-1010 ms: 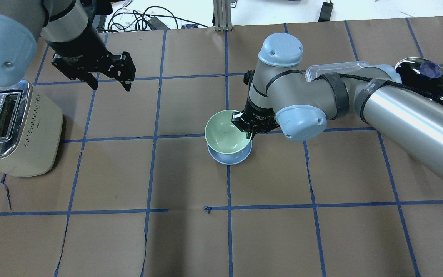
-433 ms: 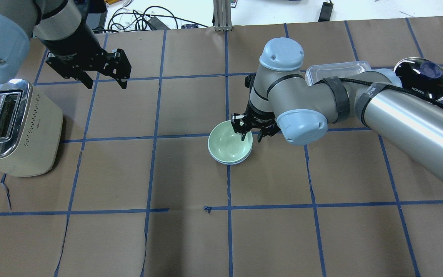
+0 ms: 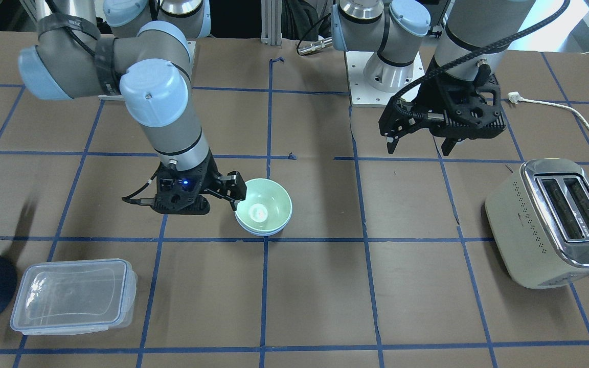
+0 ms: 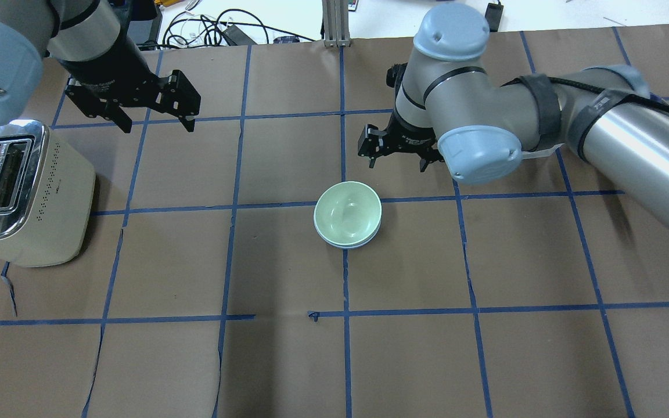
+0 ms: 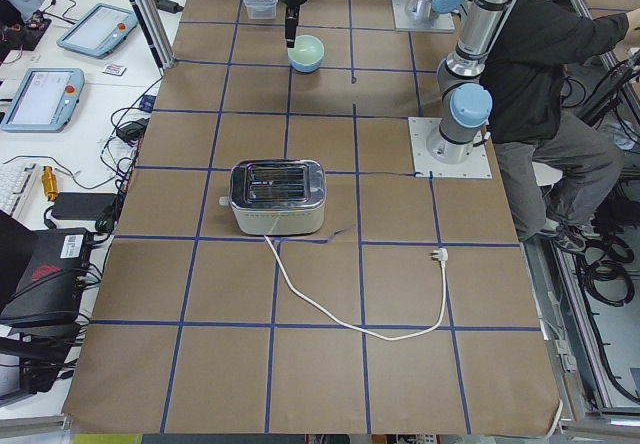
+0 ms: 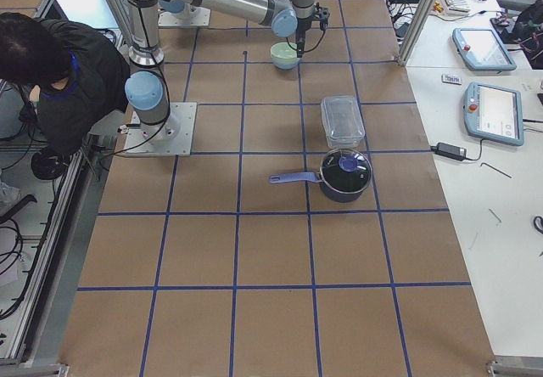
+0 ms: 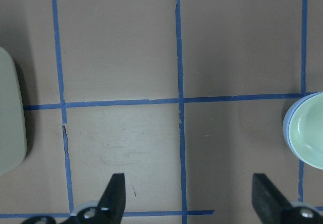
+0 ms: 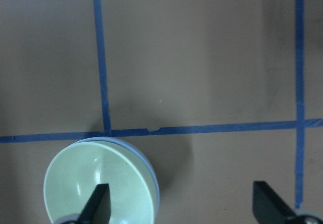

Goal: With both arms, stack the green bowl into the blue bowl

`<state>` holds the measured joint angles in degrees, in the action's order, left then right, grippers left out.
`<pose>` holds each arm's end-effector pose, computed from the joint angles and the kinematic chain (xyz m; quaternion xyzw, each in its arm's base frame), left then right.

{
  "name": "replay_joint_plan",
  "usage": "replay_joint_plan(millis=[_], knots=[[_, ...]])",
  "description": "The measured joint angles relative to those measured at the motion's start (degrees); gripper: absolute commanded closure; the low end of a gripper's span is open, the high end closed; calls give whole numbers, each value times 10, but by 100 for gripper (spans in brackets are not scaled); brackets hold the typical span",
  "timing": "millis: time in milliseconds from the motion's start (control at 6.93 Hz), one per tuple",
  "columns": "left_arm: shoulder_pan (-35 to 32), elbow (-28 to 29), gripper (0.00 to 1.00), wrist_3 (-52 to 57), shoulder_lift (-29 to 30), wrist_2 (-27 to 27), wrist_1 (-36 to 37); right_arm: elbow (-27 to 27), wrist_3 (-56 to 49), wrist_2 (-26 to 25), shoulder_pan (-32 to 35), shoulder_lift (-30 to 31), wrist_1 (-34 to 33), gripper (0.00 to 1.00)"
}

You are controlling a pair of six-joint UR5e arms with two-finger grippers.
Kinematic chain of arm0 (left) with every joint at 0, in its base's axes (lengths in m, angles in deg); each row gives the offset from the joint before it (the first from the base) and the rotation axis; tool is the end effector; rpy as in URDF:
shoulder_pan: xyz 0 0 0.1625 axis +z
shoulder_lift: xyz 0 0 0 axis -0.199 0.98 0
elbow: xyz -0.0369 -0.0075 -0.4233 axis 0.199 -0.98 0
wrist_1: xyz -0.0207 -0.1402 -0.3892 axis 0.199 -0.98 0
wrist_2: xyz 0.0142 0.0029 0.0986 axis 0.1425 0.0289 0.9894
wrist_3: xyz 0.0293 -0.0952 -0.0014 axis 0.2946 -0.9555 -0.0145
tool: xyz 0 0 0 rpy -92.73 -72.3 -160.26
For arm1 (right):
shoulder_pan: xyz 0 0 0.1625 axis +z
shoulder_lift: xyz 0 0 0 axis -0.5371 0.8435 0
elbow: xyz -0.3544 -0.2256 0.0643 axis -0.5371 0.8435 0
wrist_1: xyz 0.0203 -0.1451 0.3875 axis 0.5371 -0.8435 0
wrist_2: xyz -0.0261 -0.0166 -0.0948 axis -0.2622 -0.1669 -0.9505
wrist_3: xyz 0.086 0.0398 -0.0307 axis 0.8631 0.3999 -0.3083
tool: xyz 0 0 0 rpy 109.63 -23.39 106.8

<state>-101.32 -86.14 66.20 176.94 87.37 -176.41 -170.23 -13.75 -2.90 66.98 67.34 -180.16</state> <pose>-0.1265 -0.5109 0.4906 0.0173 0.9993 -0.0182 0.0273 0.2335 -0.5443 0.3396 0.0314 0.9977 -0.0385 0.0464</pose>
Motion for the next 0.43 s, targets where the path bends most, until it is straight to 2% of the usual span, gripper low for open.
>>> replay_joint_plan(millis=[289,433], knots=[[0,1,0,-4,1,-4,-2,13,-57,-26,-60,39,40,0],[1,2,0,-10,1,-6,-6,15,-90,-30,-89,67,83,0]])
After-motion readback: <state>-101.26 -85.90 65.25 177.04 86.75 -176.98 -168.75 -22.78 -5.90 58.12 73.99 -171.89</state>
